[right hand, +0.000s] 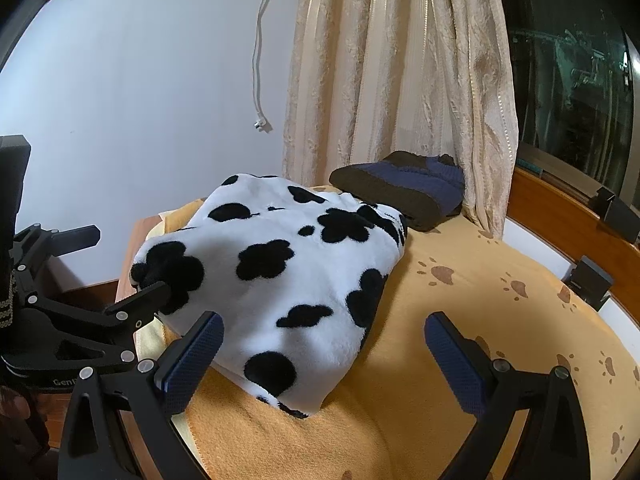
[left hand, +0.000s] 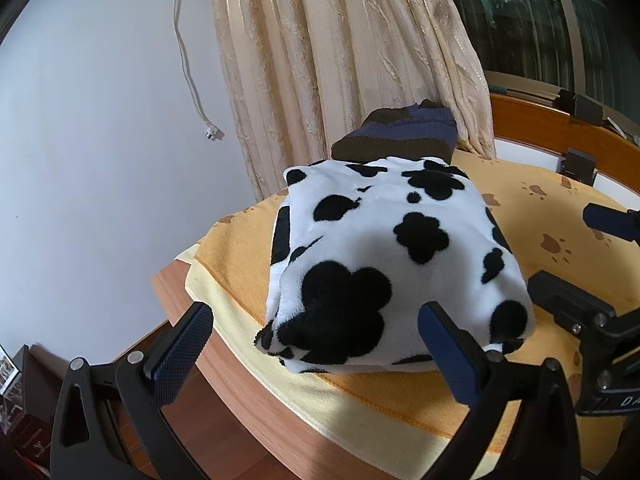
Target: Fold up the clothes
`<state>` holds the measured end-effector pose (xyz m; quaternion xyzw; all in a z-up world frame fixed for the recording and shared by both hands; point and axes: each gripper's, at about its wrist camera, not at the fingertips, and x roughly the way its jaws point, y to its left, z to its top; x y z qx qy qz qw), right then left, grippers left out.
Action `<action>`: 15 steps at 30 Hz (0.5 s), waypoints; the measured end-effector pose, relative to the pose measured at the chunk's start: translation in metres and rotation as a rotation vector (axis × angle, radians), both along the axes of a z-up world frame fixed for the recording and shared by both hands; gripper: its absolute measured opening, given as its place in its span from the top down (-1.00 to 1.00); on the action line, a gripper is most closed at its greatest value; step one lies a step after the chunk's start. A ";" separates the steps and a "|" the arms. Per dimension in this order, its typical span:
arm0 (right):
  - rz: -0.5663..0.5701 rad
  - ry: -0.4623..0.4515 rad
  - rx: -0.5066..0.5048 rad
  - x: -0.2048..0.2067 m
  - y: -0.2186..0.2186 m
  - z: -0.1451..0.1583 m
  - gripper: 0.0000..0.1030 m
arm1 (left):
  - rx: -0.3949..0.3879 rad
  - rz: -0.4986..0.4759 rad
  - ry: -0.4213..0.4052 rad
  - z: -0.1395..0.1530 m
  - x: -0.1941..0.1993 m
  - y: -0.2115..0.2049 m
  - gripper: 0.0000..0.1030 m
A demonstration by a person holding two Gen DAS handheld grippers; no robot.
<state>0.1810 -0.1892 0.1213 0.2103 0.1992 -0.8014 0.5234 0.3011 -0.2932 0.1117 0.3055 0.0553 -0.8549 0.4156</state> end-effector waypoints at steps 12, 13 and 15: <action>-0.006 -0.004 0.001 -0.002 0.001 0.000 -0.99 | 0.007 -0.009 0.003 0.001 -0.002 0.001 -1.00; -0.006 -0.005 0.002 -0.002 0.001 -0.001 -0.99 | 0.008 -0.011 0.003 0.000 -0.003 0.001 -1.00; -0.006 -0.006 0.004 -0.002 0.001 -0.001 -0.99 | 0.010 -0.014 0.003 0.000 -0.004 0.001 -1.00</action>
